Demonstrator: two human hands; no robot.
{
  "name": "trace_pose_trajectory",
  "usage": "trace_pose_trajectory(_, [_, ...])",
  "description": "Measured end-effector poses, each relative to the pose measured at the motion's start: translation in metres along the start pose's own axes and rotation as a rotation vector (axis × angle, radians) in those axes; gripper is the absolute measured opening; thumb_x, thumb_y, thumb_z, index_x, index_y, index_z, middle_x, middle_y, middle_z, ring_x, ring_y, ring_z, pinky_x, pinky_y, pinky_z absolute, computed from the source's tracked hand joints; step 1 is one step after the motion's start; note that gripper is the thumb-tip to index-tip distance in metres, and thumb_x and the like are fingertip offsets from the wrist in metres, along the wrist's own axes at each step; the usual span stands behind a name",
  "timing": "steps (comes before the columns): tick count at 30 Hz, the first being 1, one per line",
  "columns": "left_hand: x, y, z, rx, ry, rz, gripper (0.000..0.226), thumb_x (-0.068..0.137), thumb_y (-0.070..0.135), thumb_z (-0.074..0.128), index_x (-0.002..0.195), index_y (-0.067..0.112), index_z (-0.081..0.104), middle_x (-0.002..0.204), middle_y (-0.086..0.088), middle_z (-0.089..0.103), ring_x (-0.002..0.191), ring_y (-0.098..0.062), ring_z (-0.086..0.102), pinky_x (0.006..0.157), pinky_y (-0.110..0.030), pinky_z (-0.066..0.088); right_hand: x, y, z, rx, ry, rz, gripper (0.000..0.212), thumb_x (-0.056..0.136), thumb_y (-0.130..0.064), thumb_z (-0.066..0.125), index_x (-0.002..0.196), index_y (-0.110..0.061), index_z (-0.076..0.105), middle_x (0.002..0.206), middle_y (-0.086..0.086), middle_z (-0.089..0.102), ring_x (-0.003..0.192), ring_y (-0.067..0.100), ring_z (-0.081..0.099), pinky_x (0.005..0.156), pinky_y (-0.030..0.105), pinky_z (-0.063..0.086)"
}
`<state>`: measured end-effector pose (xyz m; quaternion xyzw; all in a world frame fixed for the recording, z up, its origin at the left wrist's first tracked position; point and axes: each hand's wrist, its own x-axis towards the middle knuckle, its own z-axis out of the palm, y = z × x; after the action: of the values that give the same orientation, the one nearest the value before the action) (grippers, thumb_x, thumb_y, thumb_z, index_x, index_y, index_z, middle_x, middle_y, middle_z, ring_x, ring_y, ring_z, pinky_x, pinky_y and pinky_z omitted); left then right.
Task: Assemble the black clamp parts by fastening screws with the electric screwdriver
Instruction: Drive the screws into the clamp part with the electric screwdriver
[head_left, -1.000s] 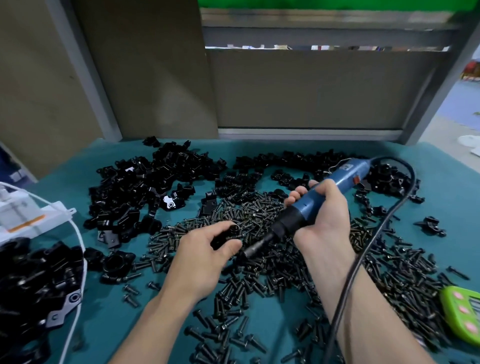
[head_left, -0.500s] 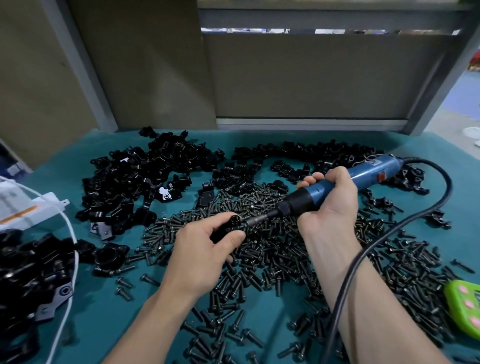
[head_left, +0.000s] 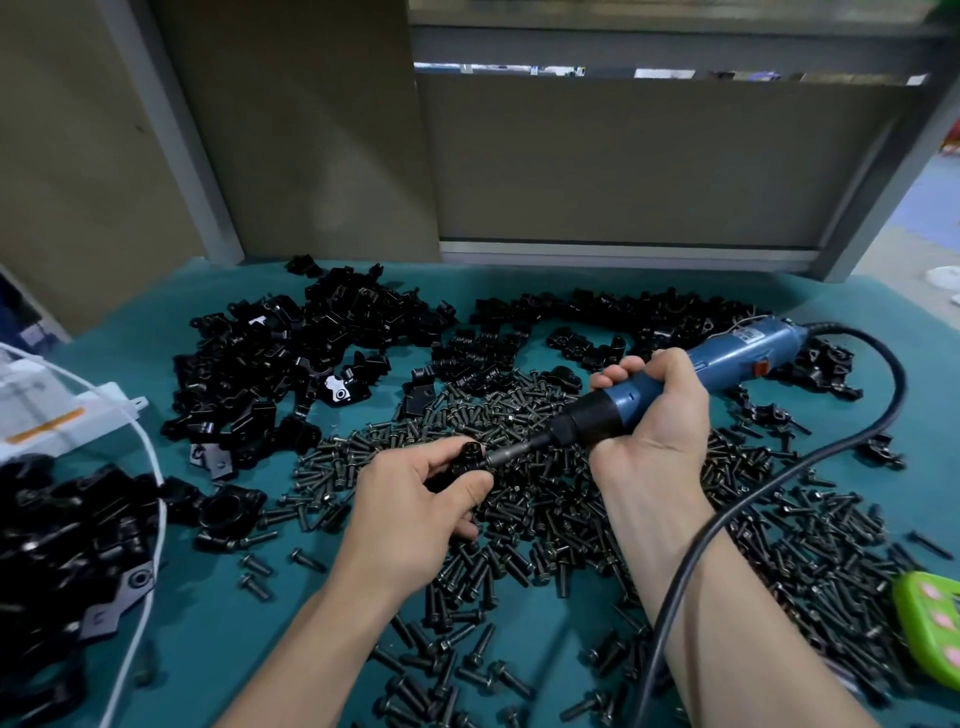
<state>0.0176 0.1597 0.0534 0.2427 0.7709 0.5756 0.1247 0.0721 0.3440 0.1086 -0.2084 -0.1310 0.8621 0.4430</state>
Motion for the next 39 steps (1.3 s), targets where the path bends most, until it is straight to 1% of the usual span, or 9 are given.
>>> trace_pose_trajectory(4, [-0.002, 0.002, 0.0, -0.017, 0.037, 0.023, 0.055, 0.089, 0.019, 0.082, 0.079, 0.07, 0.066, 0.082, 0.025, 0.076, 0.059, -0.013, 0.075, 0.062, -0.026, 0.063, -0.002, 0.002, 0.0, 0.014, 0.014, 0.011, 0.015, 0.087, 0.005, 0.051, 0.091, -0.01, 0.047, 0.063, 0.003, 0.054, 0.051, 0.016, 0.051, 0.053, 0.026, 0.047])
trace_pose_trajectory(6, [-0.003, 0.004, 0.0, -0.014, 0.043, 0.03, 0.062, 0.089, 0.018, 0.083, 0.076, 0.075, 0.064, 0.082, 0.026, 0.076, 0.059, -0.013, 0.075, 0.062, -0.025, 0.063, -0.002, 0.002, 0.001, 0.018, 0.018, 0.013, 0.015, 0.087, 0.005, 0.05, 0.091, -0.01, 0.047, 0.062, 0.003, 0.054, 0.05, 0.016, 0.051, 0.053, 0.025, 0.047])
trace_pose_trajectory(11, [-0.003, 0.006, 0.001, -0.007, 0.047, 0.026, 0.04, 0.088, 0.022, 0.083, 0.101, 0.056, 0.067, 0.081, 0.022, 0.076, 0.058, -0.012, 0.074, 0.061, -0.028, 0.063, -0.002, 0.002, 0.001, 0.028, 0.009, 0.025, 0.016, 0.087, 0.005, 0.05, 0.091, -0.01, 0.047, 0.064, 0.003, 0.054, 0.052, 0.016, 0.05, 0.054, 0.026, 0.047])
trace_pose_trajectory(14, [-0.005, 0.01, 0.0, 0.052, 0.058, 0.056, 0.032, 0.084, 0.029, 0.085, 0.092, 0.057, 0.072, 0.079, 0.018, 0.075, 0.056, -0.008, 0.069, 0.058, -0.022, 0.058, -0.001, 0.002, 0.001, 0.043, 0.011, 0.052, 0.017, 0.086, 0.004, 0.05, 0.094, -0.01, 0.047, 0.066, 0.003, 0.053, 0.053, 0.016, 0.05, 0.055, 0.025, 0.047])
trace_pose_trajectory(18, [-0.008, 0.017, 0.0, 0.19, -0.013, 0.02, 0.038, 0.075, 0.04, 0.088, 0.101, 0.057, 0.066, 0.085, 0.029, 0.07, 0.065, -0.004, 0.068, 0.053, -0.015, 0.051, -0.002, 0.002, 0.002, 0.042, 0.009, 0.06, 0.016, 0.086, 0.004, 0.049, 0.094, -0.01, 0.048, 0.066, 0.003, 0.053, 0.053, 0.016, 0.049, 0.055, 0.025, 0.047])
trace_pose_trajectory(23, [-0.008, 0.017, 0.002, 0.193, -0.024, -0.037, 0.034, 0.077, 0.022, 0.084, 0.093, 0.049, 0.069, 0.068, 0.02, 0.066, 0.039, -0.001, 0.049, 0.037, -0.015, 0.035, -0.005, 0.003, 0.005, 0.03, -0.002, 0.049, 0.019, 0.087, 0.005, 0.049, 0.098, -0.011, 0.049, 0.066, 0.004, 0.054, 0.054, 0.016, 0.051, 0.055, 0.025, 0.048])
trace_pose_trajectory(26, [-0.007, 0.017, 0.003, 0.194, -0.01, -0.093, 0.046, 0.075, 0.014, 0.084, 0.097, 0.052, 0.071, 0.066, 0.016, 0.068, 0.039, -0.001, 0.05, 0.037, -0.015, 0.036, -0.006, 0.004, 0.005, 0.025, 0.001, 0.052, 0.019, 0.088, 0.005, 0.049, 0.098, -0.011, 0.049, 0.066, 0.004, 0.054, 0.054, 0.016, 0.05, 0.055, 0.025, 0.048])
trace_pose_trajectory(31, [-0.005, 0.019, 0.006, 0.202, -0.013, -0.15, 0.072, 0.075, 0.002, 0.082, 0.12, 0.055, 0.064, 0.09, 0.009, 0.073, 0.043, -0.002, 0.059, 0.039, -0.018, 0.043, -0.009, 0.007, 0.005, 0.011, 0.005, 0.044, 0.015, 0.088, 0.005, 0.05, 0.092, -0.01, 0.049, 0.064, 0.004, 0.054, 0.051, 0.016, 0.051, 0.054, 0.025, 0.047])
trace_pose_trajectory(39, [-0.006, 0.021, 0.006, 0.176, 0.008, -0.232, 0.07, 0.077, -0.007, 0.08, 0.101, 0.058, 0.066, 0.083, 0.005, 0.071, 0.037, -0.005, 0.054, 0.038, -0.023, 0.047, -0.012, 0.008, 0.007, 0.004, -0.031, 0.021, 0.016, 0.089, 0.006, 0.05, 0.09, -0.01, 0.048, 0.064, 0.004, 0.055, 0.05, 0.016, 0.051, 0.053, 0.026, 0.047])
